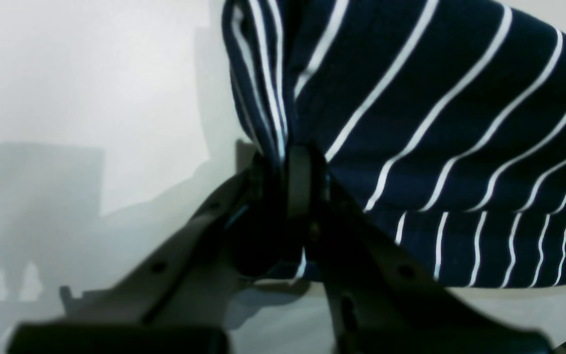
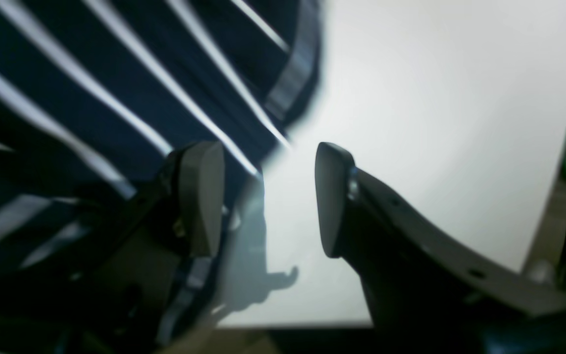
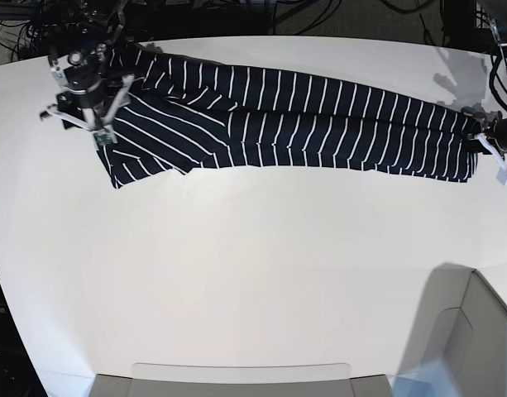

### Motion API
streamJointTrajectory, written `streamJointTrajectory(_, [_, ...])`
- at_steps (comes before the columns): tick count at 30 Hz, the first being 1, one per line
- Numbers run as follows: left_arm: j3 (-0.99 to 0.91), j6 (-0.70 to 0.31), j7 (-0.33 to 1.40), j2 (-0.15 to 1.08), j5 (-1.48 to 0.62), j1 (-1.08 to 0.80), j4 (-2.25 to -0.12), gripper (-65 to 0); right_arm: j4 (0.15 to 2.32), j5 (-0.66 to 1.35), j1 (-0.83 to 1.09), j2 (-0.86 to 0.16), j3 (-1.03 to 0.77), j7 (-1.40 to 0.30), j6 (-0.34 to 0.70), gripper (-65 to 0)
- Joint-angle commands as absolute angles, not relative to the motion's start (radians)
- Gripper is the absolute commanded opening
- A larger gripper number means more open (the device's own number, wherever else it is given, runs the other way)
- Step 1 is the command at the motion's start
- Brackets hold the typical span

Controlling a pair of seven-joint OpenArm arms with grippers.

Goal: Fold the T-shirt properly
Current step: 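Lower the folded strip and release it with both grippers, then raise the left gripper and move it over the strip's end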

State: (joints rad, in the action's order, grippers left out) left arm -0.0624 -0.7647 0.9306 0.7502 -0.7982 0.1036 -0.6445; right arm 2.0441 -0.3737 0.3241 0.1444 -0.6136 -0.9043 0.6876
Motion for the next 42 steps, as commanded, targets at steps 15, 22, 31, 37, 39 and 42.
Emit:
streamJointTrajectory(15, [-0.46, -0.698, 1.205, 0.743, -0.642, -0.012, -0.984, -65.0, 2.058, -0.378, 0.246, 0.147, -0.8, -0.888, 0.698, -34.9])
streamJointTrajectory(22, [-0.691, -0.698, 1.396, 0.684, -0.641, -0.047, -1.32, -65.0, 2.057, -0.378, 0.245, 0.148, -0.8, -0.892, 0.698, -34.9])
streamJointTrajectory(31, [-0.746, -0.698, 1.396, 0.509, -0.645, -0.179, -1.744, -65.0, 2.051, -0.374, 0.243, 0.148, -0.792, -0.889, 0.698, -34.9])
streamJointTrajectory(37, [-0.664, -0.698, 1.396, 0.346, -0.645, -0.251, -2.028, -65.0, 2.008, -0.38, 0.22, 0.145, -0.792, -0.886, 0.698, -34.9])
streamJointTrajectory(39, [-0.634, -0.698, 1.396, 0.303, -0.644, -0.245, -2.038, -65.0, 2.006, -0.38, 0.219, 0.147, -0.78, -0.886, 0.698, -34.9])
streamJointTrajectory(42, [-0.562, -0.698, 1.396, 0.275, -0.645, -0.243, -2.037, -65.0, 2.0, -0.38, 0.223, 0.145, -0.746, -0.886, 0.698, -34.9])
